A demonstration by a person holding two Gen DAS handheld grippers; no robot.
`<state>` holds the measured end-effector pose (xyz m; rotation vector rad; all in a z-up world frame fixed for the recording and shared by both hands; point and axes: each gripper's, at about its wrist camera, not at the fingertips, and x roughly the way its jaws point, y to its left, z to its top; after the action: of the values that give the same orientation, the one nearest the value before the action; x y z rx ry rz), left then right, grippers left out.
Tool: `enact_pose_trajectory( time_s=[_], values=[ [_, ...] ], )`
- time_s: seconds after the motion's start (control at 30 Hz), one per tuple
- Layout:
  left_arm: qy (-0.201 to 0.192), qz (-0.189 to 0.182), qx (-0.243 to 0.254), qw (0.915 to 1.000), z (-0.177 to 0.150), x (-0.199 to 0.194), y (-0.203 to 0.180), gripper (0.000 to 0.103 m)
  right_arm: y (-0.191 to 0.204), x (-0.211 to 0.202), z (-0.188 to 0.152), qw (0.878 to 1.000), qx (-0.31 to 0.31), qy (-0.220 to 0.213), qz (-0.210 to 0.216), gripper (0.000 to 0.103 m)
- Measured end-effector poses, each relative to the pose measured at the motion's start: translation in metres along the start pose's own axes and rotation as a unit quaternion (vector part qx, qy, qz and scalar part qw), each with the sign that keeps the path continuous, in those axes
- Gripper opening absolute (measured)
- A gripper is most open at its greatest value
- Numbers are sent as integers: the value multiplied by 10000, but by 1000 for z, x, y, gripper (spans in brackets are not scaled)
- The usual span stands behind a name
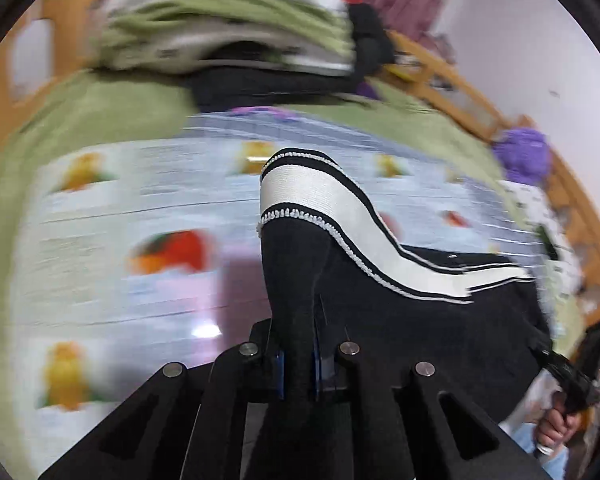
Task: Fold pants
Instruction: 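Grasp the pant leg end with the left gripper while the right gripper grasps the waistband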
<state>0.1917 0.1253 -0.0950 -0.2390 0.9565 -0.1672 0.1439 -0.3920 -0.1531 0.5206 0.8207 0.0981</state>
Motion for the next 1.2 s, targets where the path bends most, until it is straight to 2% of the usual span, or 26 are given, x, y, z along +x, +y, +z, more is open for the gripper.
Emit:
enact_pose_trajectory(
  time_s=[0.07, 0.13, 0.23, 0.27, 0.33, 0.37, 0.43, 0.47, 0.5, 0.57, 0.67, 0.73, 0.77, 0.8, 0.87, 0.9, 0.93, 1.0, 1.03, 1.07, 1.13, 1.17, 1.2],
  values=[
    [6, 437, -2, 9990, -9, -6, 29, 10, 26, 23, -18, 9994, -132, 272, 185, 6],
    [27, 726, -95, 9973, -18, -4, 52, 10, 43, 38, -34, 9985, -248, 449, 212, 6],
    [83, 898, -228, 9957, -30, 6, 71, 22, 54, 66, -57, 9936, -671, 873, -240, 13],
    [88, 1072, -209, 9940, -33, 8, 71, 26, 50, 69, -62, 9920, -731, 972, -328, 15],
    [124, 1477, -40, 9890, -39, 10, 66, 33, 43, 57, -64, 9933, -687, 910, -200, 29],
    [138, 1559, 34, 9877, -43, 9, 62, 40, 36, 48, -62, 9940, -627, 877, -195, 37],
    [16, 1513, 69, 9885, -51, -1, 60, 52, 18, 26, -57, 9972, -433, 560, -229, 49],
    [-44, 1451, 61, 9894, -55, -4, 59, 61, 9, 17, -52, 9985, -308, 394, -220, 54],
    [-130, 1362, 42, 9906, -60, -9, 55, 65, -4, 10, -44, 9994, -98, 224, -256, 54],
    [-224, 1267, -66, 9917, -68, -17, 54, 65, -20, 7, -31, 9991, 161, 107, -365, 54],
    [-163, 995, -413, 9940, -83, -24, 56, 65, -42, 24, -7, 9972, 534, 41, -521, 54],
    [-110, 961, -580, 9936, -92, -25, 60, 65, -56, 41, 7, 9955, 857, 79, -400, 54],
    [-100, 985, -614, 9932, -97, -27, 61, 65, -62, 52, 13, 9943, 1025, 116, -263, 50],
    [-85, 1028, -666, 9924, -102, -29, 62, 65, -60, 60, 18, 9940, 1055, 124, -269, 33],
    [-88, 1065, -761, 9914, -109, -35, 63, 65, -49, 67, 29, 9955, 765, 148, -544, 17],
    [-88, 1062, -795, 9911, -111, -38, 64, 65, -43, 63, 36, 9973, 503, 65, -537, 16],
    [-87, 1042, -814, 9912, -114, -43, 65, 65, -42, 51, 45, 9986, 359, -146, -348, 16],
    [-92, 1002, -808, 9916, -118, -49, 64, 65, -50, 35, 56, 9981, 502, -347, 5, 22],
    [-91, 981, -787, 9920, -119, -50, 63, 65, -51, 36, 58, 9982, 506, -275, -172, 27],
    [-105, 964, -772, 9923, -120, -51, 62, 65, -51, 42, 58, 9981, 340, -51, -516, 37],
    [-159, 895, -808, 9926, -123, -54, 61, 65, -49, 60, 50, 9929, -79, 670, -980, 37],
    [-179, 814, -829, 9931, -125, -56, 61, 65, -49, 59, 41, 9901, -280, 789, -1124, 37],
    [-177, 697, -824, 9940, -127, -57, 61, 65, -45, 48, 31, 9892, -527, 688, -1183, 38]
  ],
)
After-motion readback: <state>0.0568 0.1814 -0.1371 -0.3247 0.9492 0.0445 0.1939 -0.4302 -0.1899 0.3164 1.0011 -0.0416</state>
